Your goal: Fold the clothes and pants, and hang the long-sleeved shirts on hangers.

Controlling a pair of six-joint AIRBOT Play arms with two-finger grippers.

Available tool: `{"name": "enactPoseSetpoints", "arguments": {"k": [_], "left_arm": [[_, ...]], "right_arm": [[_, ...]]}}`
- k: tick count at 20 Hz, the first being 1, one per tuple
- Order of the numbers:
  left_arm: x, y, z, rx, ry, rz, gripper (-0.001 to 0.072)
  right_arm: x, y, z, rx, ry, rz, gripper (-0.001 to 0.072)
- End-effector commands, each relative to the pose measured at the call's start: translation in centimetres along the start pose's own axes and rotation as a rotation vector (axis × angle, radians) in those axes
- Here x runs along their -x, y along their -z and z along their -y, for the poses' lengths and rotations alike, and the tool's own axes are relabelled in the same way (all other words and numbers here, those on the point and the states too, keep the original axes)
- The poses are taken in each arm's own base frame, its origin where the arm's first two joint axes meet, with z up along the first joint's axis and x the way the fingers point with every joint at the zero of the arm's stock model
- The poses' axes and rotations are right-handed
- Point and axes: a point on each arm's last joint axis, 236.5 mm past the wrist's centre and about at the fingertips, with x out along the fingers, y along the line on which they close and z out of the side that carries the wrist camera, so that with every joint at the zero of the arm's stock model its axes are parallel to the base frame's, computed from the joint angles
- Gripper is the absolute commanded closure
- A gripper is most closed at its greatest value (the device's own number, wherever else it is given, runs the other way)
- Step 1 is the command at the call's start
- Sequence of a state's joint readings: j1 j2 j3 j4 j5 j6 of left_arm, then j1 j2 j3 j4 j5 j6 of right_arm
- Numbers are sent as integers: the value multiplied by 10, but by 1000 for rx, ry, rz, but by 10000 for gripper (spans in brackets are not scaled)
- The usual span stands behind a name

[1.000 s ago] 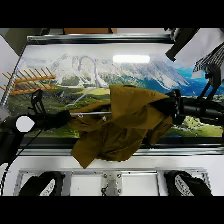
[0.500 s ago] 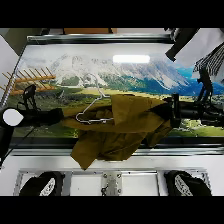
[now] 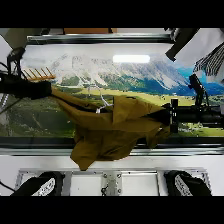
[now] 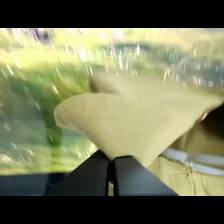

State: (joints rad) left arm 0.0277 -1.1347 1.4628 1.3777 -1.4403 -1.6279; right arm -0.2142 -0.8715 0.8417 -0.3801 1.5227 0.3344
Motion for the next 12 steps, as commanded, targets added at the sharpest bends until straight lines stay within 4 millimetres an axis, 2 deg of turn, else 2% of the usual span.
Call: {"name": "enactPoseSetpoints", "arguments": {"k": [1,3,5,8,11,12], "left_arm": [[25,-39,5,-44,-13,25,695],[29,-50,7,-53,-12,7,695],[29,-58,10,-59,-5,1,695],[35,-73,26,-100,11,30,695],[42,-86,49,-147,40,98,691],[42,-88,56,-171,55,124,452]], "right_arm": [[-2,-4,-29,25,-89,2,704],[-3,-21,-57,50,-183,63,704],[-3,-32,-76,62,-229,100,704],[4,-62,-90,64,-282,229,704],[14,-95,-91,49,-292,374,704],[17,-102,-90,44,-290,405,703]]}}
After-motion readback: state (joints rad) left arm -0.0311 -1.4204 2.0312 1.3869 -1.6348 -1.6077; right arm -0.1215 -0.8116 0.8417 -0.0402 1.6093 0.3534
